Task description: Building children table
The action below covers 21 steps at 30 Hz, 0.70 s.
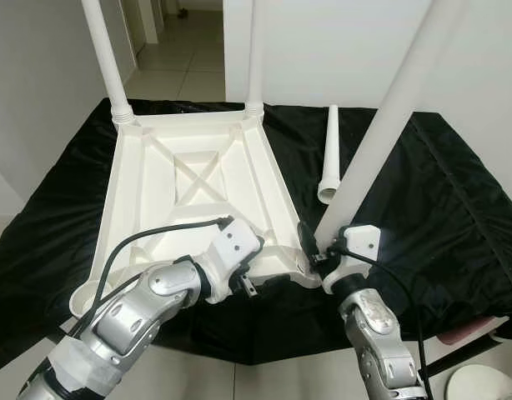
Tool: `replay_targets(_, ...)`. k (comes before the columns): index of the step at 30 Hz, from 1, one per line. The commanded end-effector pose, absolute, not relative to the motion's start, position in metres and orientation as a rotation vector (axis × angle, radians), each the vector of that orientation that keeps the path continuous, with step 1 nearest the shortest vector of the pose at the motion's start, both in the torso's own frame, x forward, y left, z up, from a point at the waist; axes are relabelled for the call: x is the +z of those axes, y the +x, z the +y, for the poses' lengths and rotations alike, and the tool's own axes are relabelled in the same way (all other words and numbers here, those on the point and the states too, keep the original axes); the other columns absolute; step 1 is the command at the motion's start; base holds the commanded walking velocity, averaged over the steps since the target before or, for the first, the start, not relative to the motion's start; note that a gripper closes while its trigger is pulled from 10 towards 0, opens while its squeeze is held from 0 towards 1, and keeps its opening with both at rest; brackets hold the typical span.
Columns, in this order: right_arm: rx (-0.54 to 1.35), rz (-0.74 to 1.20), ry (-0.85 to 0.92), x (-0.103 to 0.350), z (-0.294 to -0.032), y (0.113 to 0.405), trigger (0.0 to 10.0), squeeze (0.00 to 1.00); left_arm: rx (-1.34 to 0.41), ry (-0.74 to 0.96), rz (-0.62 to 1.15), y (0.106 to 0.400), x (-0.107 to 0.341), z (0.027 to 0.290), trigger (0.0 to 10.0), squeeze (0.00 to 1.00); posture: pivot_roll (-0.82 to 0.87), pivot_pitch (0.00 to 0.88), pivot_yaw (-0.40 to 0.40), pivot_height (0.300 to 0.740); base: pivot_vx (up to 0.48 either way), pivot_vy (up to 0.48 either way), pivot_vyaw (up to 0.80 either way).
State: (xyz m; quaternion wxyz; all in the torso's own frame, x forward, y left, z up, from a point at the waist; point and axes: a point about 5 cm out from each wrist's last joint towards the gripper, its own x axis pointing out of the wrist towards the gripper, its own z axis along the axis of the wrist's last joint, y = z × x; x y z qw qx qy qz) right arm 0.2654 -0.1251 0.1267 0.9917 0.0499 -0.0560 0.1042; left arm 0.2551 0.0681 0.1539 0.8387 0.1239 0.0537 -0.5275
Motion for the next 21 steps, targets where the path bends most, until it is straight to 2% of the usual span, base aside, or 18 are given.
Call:
replay_targets(1,0.122,0.011,0.115,0.104,-0.130,0.265,10.0,0.00,-1.246,0.275,0.131,0.249,0.153,0.066,10.0,0.00,0.03,0.038,0.008,0.740,0.000,0.000,0.00)
replay_targets(8,-0.049,0.003,0.134,0.110,-0.134,0.275,10.0,0.00,-1.244,0.275,0.130,0.250,0.152,0.065,10.0,0.00,0.03,0.042,0.009,0.740,0.000,0.000,0.00)
replay_targets(13,-0.142,-0.033,0.011,0.115,-0.135,0.278,10.0,0.00,-1.241,0.273,0.127,0.251,0.153,0.064,10.0,0.00,0.03,0.046,0.007,0.740,0.000,0.000,0.00)
replay_targets(21,-0.076,-0.058,-0.100,0.110,-0.129,0.275,10.0,0.00,-1.230,0.269,0.121,0.252,0.154,0.064,10.0,0.00,0.03,0.050,-0.003,0.740,0.000,0.000,0.00)
